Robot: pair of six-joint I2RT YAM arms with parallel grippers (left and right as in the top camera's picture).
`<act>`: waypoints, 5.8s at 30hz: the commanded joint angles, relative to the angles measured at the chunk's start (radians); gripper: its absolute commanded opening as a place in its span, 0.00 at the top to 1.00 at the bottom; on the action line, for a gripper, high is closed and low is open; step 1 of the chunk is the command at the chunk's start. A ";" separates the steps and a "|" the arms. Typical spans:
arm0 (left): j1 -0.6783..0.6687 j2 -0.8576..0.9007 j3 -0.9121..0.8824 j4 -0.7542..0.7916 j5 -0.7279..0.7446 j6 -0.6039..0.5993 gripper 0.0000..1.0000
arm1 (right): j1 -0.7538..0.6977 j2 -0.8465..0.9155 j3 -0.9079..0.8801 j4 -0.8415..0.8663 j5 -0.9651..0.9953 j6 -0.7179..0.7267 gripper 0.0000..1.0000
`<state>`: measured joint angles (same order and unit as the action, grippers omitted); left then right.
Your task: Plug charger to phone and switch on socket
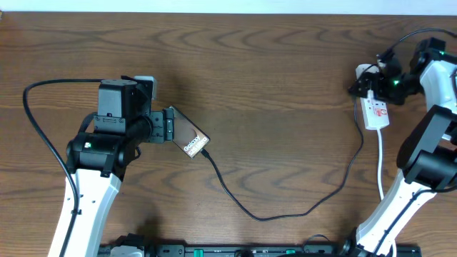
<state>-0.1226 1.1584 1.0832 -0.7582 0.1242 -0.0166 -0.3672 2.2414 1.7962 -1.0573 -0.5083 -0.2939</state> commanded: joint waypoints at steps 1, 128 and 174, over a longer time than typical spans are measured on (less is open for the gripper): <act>-0.003 -0.003 0.009 0.000 -0.013 0.020 0.17 | 0.048 0.037 -0.046 -0.006 -0.123 0.017 0.01; 0.095 -1.157 -1.080 0.863 0.025 0.015 0.17 | -0.071 -0.637 -0.043 -0.106 0.177 0.177 0.01; 0.206 -1.154 -1.079 0.698 0.017 0.002 0.17 | -0.071 -0.653 -0.043 -0.098 0.183 0.177 0.01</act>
<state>0.0776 0.0101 0.0174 -0.0200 0.1276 -0.0032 -0.4412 1.6054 1.7561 -1.1618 -0.3244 -0.1272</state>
